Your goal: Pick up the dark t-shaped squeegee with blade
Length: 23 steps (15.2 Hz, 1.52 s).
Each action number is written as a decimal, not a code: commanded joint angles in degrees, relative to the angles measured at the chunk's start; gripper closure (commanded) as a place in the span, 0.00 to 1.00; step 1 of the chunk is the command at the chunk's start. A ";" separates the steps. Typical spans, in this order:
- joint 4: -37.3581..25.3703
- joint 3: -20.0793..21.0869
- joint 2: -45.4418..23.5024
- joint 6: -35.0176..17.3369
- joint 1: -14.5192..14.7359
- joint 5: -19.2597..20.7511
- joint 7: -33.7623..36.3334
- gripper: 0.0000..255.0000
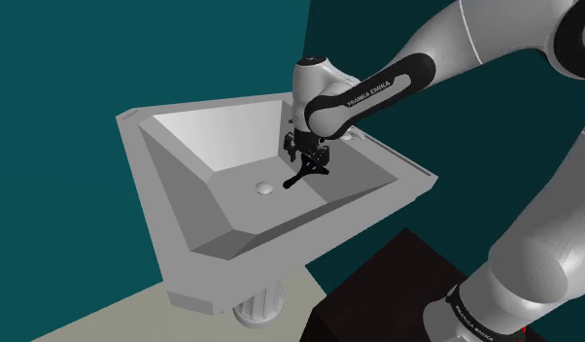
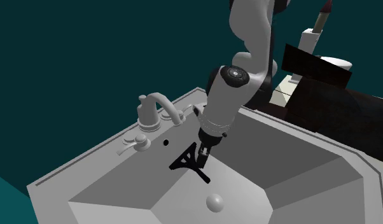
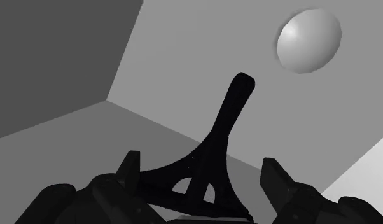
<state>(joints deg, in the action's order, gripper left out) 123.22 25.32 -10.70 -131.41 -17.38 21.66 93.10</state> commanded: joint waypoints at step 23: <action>-3.13 -2.68 -7.96 -2.70 1.69 5.88 8.04 1.00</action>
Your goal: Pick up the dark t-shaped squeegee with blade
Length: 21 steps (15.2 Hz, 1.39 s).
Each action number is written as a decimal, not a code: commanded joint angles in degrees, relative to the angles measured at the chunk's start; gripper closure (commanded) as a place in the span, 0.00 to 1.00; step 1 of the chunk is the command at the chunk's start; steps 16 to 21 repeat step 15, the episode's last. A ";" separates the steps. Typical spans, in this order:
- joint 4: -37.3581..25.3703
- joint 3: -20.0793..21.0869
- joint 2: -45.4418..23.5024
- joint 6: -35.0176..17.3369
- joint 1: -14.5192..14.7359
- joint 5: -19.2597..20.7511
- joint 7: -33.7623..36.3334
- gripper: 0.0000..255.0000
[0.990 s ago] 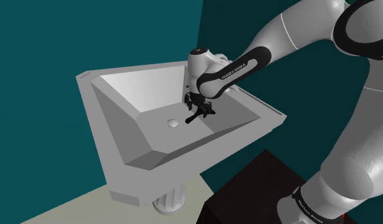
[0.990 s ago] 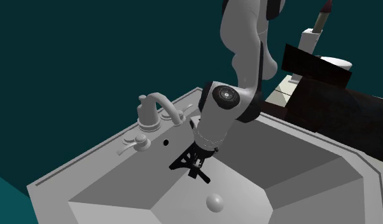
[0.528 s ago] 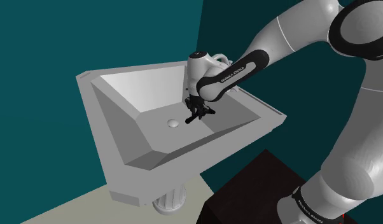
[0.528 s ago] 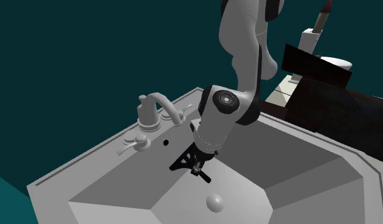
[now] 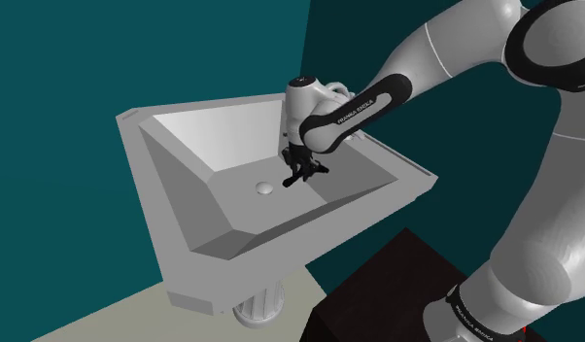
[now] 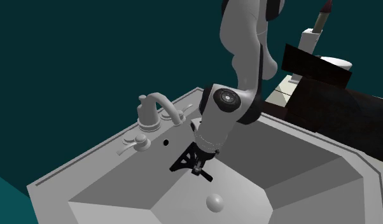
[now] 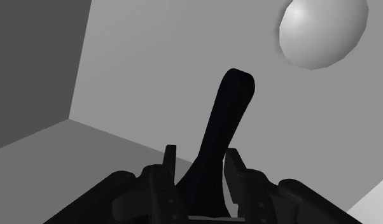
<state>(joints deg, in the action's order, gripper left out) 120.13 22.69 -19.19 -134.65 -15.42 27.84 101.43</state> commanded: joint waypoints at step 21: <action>-2.06 2.12 7.33 7.96 -1.73 -6.13 -5.47 1.00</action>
